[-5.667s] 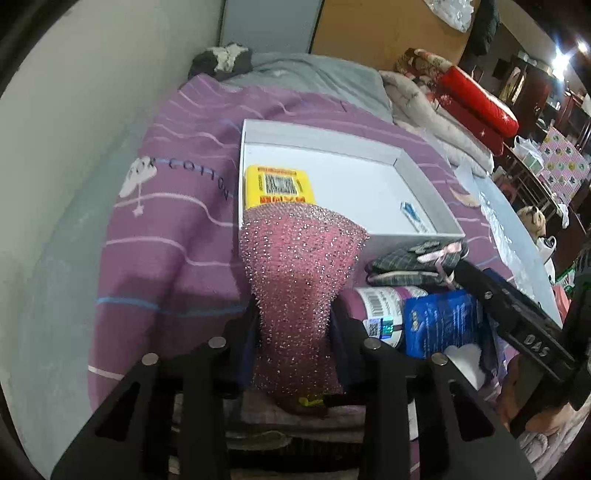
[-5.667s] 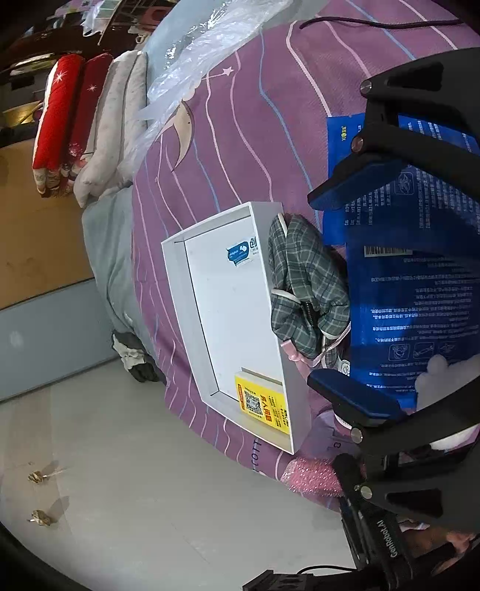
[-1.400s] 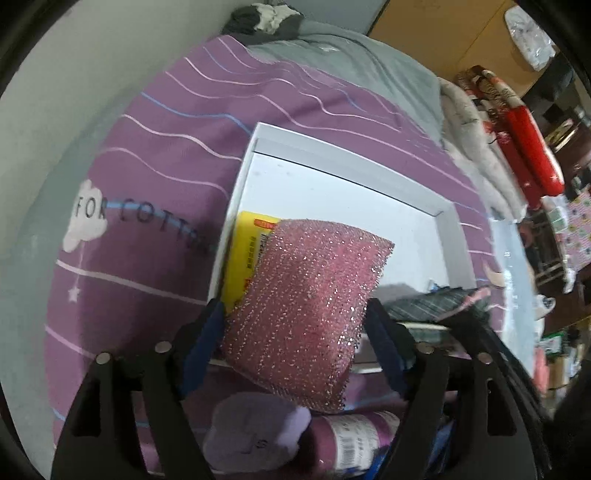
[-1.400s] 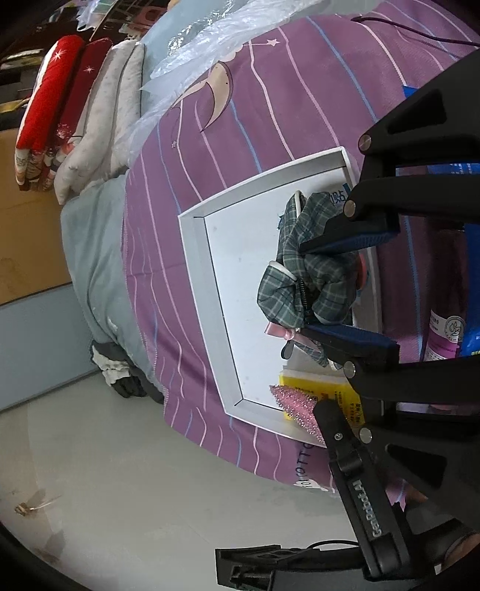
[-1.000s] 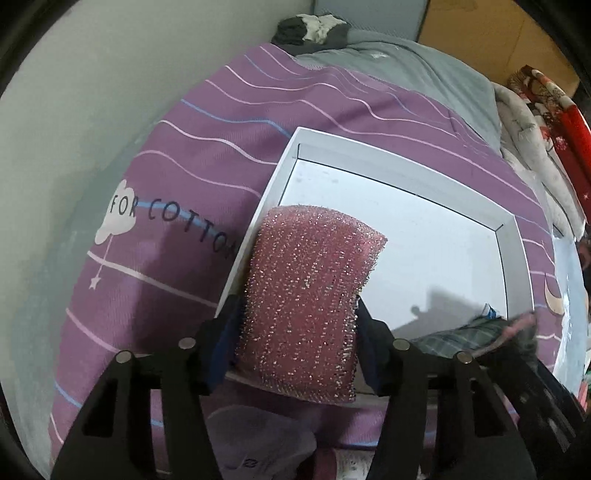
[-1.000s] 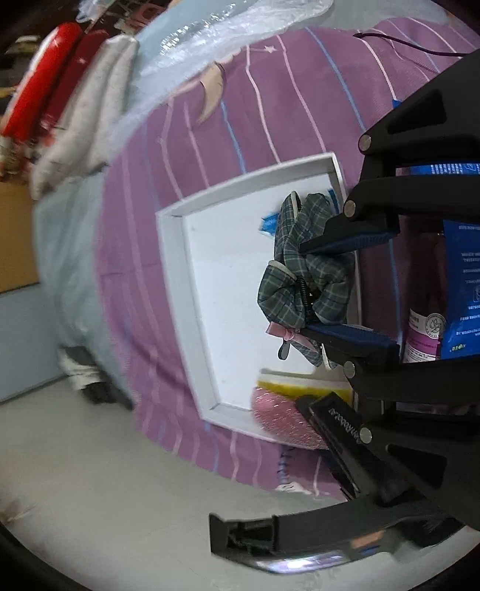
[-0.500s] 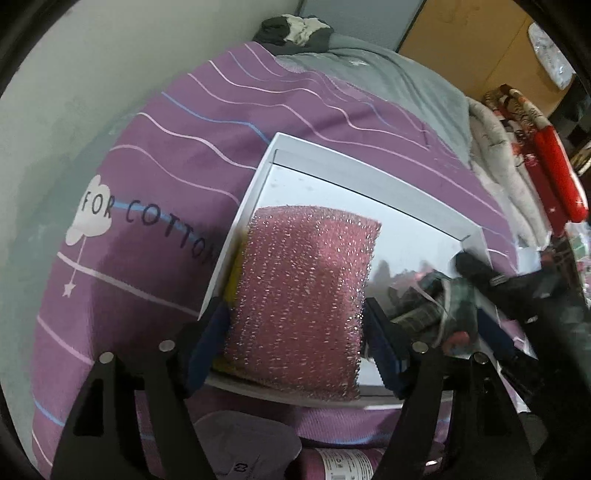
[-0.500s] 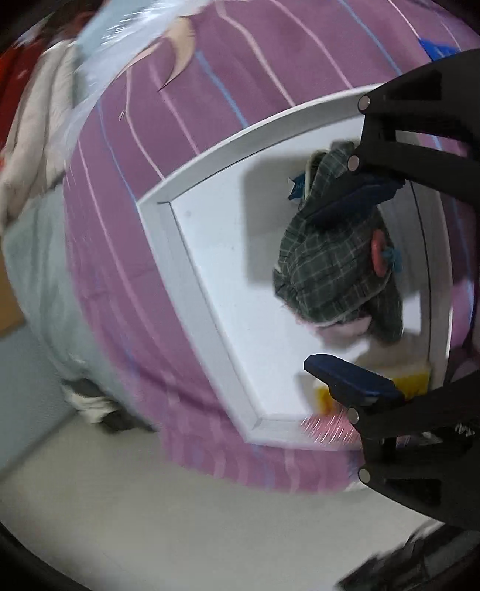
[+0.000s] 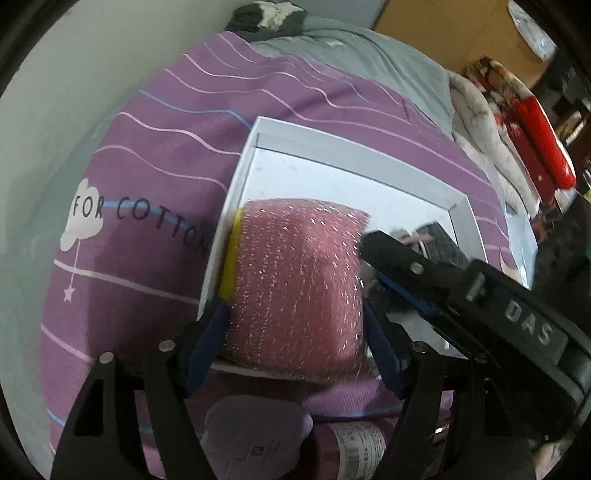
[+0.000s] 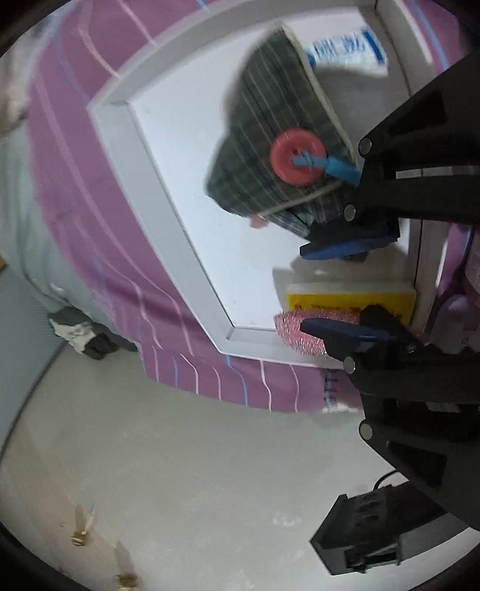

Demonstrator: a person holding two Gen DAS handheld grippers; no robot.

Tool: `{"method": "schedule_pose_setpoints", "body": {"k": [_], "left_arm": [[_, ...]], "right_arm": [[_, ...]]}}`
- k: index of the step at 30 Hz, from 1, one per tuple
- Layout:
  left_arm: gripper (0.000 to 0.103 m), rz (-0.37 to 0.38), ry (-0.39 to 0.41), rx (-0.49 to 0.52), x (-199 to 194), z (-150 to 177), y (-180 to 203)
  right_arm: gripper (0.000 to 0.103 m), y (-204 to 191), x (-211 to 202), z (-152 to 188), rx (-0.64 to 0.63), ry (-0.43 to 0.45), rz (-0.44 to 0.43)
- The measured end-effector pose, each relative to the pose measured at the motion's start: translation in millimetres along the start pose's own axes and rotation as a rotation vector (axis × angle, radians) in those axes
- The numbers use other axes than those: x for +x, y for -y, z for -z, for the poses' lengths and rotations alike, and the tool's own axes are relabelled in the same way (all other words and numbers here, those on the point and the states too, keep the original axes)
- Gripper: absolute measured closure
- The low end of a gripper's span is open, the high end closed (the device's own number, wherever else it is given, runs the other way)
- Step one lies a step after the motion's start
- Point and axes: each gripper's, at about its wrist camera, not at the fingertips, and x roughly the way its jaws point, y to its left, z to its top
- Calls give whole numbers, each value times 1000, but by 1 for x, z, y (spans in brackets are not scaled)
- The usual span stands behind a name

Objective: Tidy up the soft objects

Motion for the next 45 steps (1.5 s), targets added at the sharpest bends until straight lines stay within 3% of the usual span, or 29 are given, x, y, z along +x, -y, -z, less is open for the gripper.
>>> {"method": "schedule_pose_setpoints", "body": {"k": [7, 10, 20, 29, 36, 45], "left_arm": [[29, -33, -51, 46, -9, 5, 2], [29, -7, -59, 61, -24, 8, 1], [29, 50, 54, 65, -63, 10, -6], [39, 82, 6, 50, -54, 13, -5], [61, 79, 5, 37, -64, 18, -8], [62, 73, -36, 57, -79, 31, -9]], "right_arm": [[83, -4, 12, 6, -22, -35, 17], [84, -7, 18, 9, -47, -47, 48], [85, -10, 12, 13, -79, -20, 77], [84, -13, -32, 24, -96, 77, 106], [84, -14, -63, 38, -90, 111, 90], [84, -20, -94, 49, -59, 134, 77]]}}
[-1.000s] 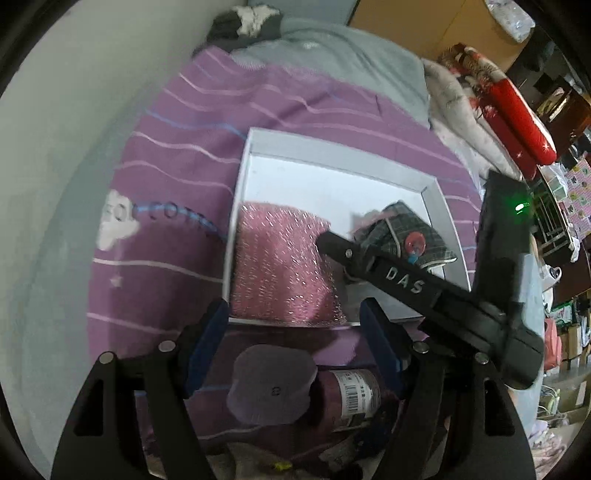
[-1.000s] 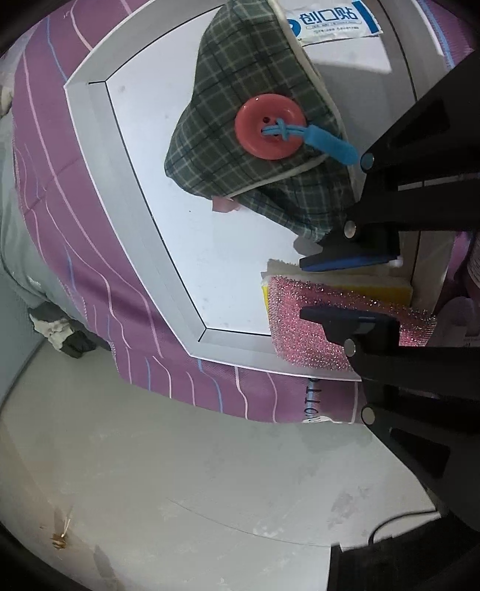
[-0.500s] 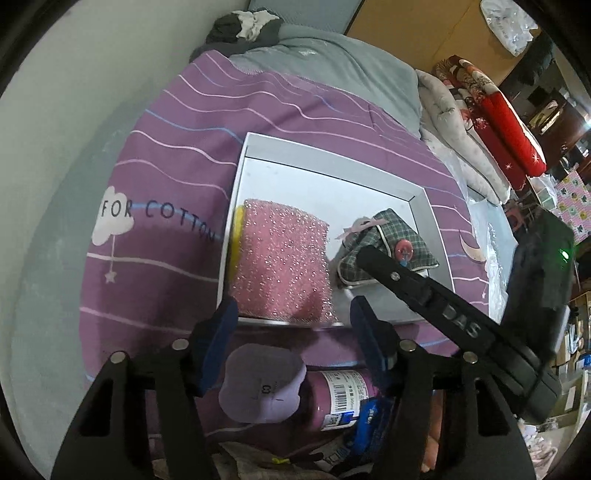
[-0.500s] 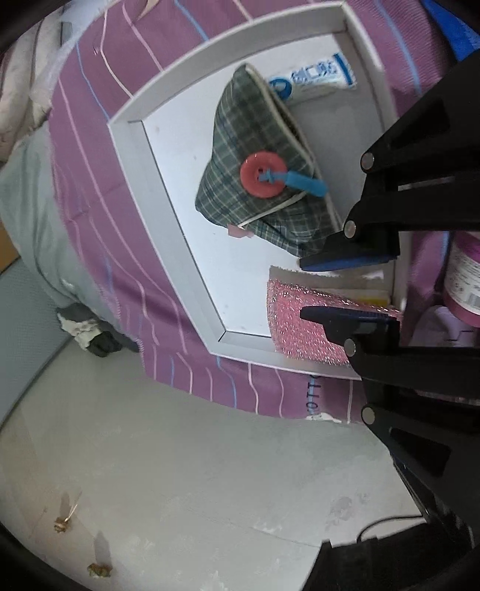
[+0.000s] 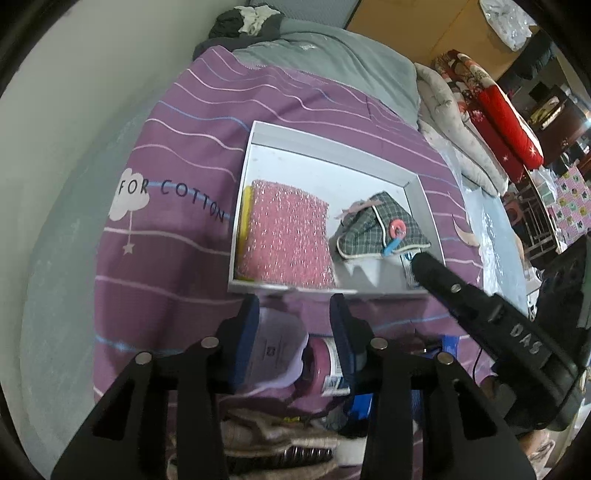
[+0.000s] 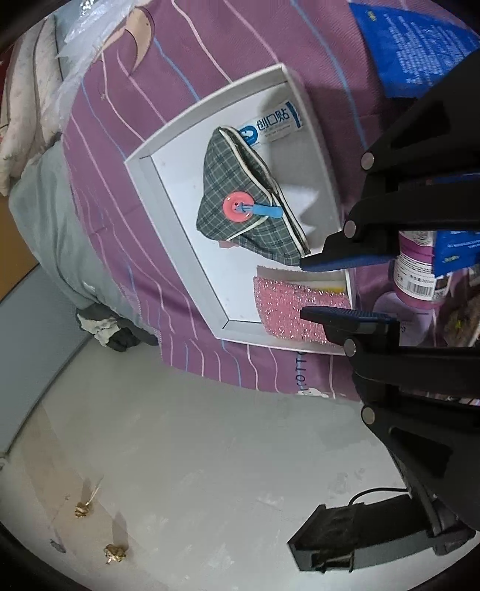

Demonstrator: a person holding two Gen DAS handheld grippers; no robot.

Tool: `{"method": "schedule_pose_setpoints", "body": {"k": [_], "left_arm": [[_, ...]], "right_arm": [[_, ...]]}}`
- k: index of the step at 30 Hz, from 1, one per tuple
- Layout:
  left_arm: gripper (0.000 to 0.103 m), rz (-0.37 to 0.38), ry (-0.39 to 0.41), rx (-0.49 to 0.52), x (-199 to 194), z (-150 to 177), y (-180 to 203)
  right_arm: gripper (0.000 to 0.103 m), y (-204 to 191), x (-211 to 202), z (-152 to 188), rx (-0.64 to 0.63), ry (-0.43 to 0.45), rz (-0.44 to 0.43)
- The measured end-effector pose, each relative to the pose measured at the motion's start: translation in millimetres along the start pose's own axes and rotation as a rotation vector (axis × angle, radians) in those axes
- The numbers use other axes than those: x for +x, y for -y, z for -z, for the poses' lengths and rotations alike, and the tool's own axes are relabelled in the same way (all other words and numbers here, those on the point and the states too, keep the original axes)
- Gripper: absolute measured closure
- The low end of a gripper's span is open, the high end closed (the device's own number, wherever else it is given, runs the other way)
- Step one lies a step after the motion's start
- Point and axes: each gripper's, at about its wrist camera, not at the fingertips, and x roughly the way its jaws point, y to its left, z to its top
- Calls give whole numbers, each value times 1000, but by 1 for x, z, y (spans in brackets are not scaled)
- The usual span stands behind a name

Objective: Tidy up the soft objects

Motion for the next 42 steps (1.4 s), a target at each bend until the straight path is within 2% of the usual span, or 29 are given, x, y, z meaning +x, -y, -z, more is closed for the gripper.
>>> {"method": "schedule_pose_setpoints", "body": {"k": [4, 10, 12, 15, 17, 18, 20, 21, 23, 26, 29, 32, 42], "left_arm": [[62, 6, -10, -9, -7, 6, -1], [62, 45, -55, -32, -10, 23, 0], [62, 33, -70, -28, -9, 27, 1], [61, -2, -78, -31, -10, 32, 2], [61, -1, -71, -24, -12, 32, 0], [60, 3, -65, -22, -14, 31, -1], [54, 5, -55, -14, -16, 31, -3], [51, 0, -52, -8, -17, 31, -4], [50, -9, -51, 5, -16, 31, -5], [50, -1, -85, 1, -9, 31, -6], [50, 0, -115, 15, -6, 33, -3], [50, 1, -110, 31, -13, 37, 1], [49, -24, -102, 30, -45, 52, -11]], "right_arm": [[84, -9, -17, 5, -12, 7, 9], [79, -16, -39, 14, -4, 9, 54], [76, -13, -46, 19, 1, 2, 75], [69, -12, -55, 26, -10, -11, 111], [58, -11, -58, 28, -6, -22, 152], [57, -10, -60, 28, -4, -20, 171], [51, -6, -67, 25, 2, -15, 191], [48, -5, -68, 24, 8, -15, 192], [39, -1, -74, 22, 27, -13, 182], [34, 1, -74, 21, 25, -45, 167], [32, 5, -69, 23, 22, -103, 192], [32, 4, -68, 26, 17, -132, 211], [32, -26, -81, 48, -70, -196, 198]]}}
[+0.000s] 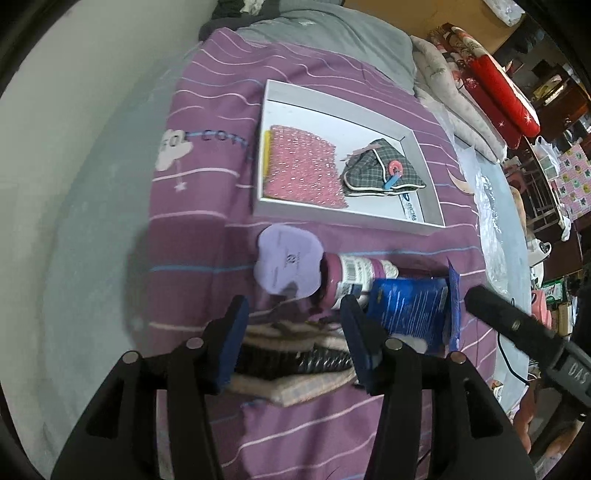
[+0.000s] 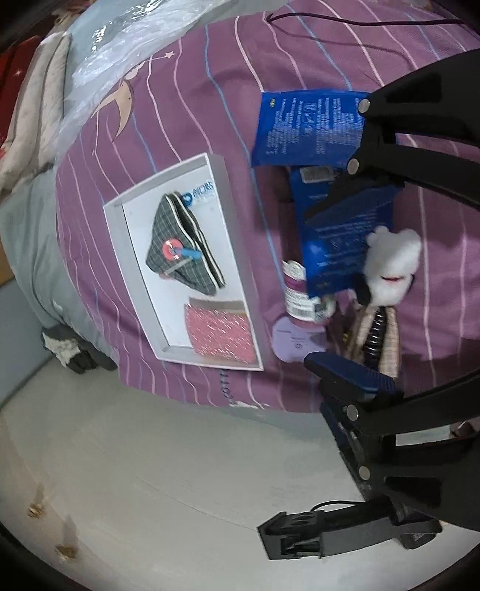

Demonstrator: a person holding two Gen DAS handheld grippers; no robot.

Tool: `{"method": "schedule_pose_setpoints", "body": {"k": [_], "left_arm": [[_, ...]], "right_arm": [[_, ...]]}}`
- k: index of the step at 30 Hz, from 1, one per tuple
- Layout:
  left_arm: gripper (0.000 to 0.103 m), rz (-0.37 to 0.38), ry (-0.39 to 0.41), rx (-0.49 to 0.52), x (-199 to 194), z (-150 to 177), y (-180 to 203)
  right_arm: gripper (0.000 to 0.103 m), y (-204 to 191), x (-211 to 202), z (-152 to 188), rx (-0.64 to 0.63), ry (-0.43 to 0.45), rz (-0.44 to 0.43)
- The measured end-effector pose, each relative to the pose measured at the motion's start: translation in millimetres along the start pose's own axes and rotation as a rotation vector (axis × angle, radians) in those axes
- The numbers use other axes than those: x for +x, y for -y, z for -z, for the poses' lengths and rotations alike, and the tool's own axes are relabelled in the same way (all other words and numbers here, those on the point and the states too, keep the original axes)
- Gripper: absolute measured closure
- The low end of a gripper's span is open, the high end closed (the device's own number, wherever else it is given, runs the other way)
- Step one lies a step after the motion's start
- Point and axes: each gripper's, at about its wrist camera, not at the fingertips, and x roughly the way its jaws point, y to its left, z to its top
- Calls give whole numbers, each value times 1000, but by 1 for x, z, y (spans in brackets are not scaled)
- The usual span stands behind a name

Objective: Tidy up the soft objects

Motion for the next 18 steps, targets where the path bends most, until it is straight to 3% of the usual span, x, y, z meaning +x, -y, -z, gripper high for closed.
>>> {"method": "schedule_pose_setpoints", "body": {"k": [4, 12, 18], "left_arm": [[47, -11, -29, 4, -5, 10, -11], [46, -63, -92, -2, 1, 16, -32], [46, -11, -139, 0, 9, 23, -44]], "right_arm": [[34, 4, 4, 15, 2, -42, -6], [52, 32, 37, 27, 78, -148, 39], [53, 34, 53, 42, 73, -216, 37]]}}
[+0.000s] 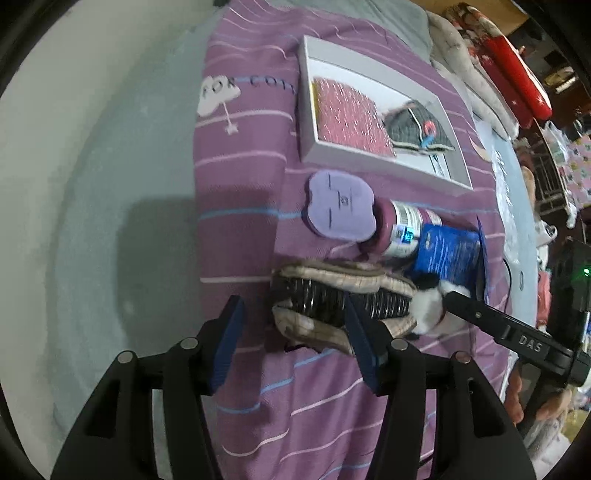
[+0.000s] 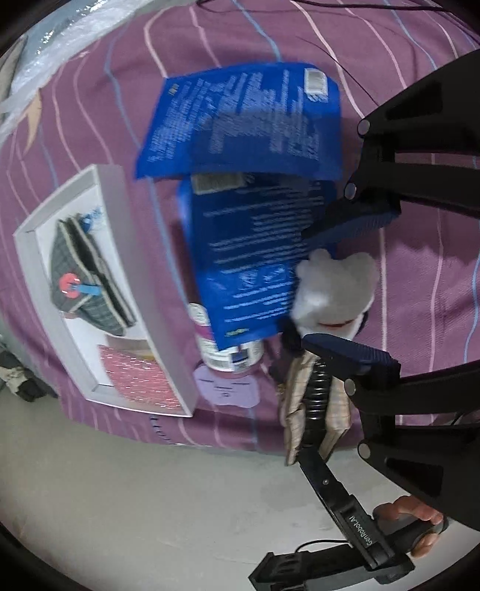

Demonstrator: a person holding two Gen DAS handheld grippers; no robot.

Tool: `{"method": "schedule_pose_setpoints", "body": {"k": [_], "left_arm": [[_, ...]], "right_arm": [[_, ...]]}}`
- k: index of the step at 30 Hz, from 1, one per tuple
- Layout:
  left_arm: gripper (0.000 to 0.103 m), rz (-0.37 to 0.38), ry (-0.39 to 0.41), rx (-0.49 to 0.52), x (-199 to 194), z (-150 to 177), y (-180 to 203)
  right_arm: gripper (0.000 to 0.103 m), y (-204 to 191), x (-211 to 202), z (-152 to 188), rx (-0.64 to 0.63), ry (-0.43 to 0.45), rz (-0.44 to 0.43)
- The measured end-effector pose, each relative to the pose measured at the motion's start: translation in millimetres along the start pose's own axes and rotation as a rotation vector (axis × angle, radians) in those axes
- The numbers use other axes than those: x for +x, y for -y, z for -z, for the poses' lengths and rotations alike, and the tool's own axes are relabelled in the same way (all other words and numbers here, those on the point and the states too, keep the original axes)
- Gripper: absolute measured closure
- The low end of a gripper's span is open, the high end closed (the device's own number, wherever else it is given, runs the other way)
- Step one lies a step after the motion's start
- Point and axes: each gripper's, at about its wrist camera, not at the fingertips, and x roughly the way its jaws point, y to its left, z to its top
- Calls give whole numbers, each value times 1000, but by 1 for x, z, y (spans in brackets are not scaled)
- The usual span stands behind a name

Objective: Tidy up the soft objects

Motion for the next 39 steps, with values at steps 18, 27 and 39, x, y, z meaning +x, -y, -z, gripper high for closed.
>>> {"method": "schedule_pose_setpoints", "body": {"k": [18, 27, 39], "left_arm": [[84, 103, 92, 4, -5, -2, 9], [92, 170, 273, 8, -52, 6, 16], [92, 263, 465, -66, -61, -9, 24]], "right_arm": [[75, 2, -3, -1, 12, 89, -38], [78, -3, -55, 0, 10, 253, -111], [78, -21, -93, -18, 22, 460, -174]]}}
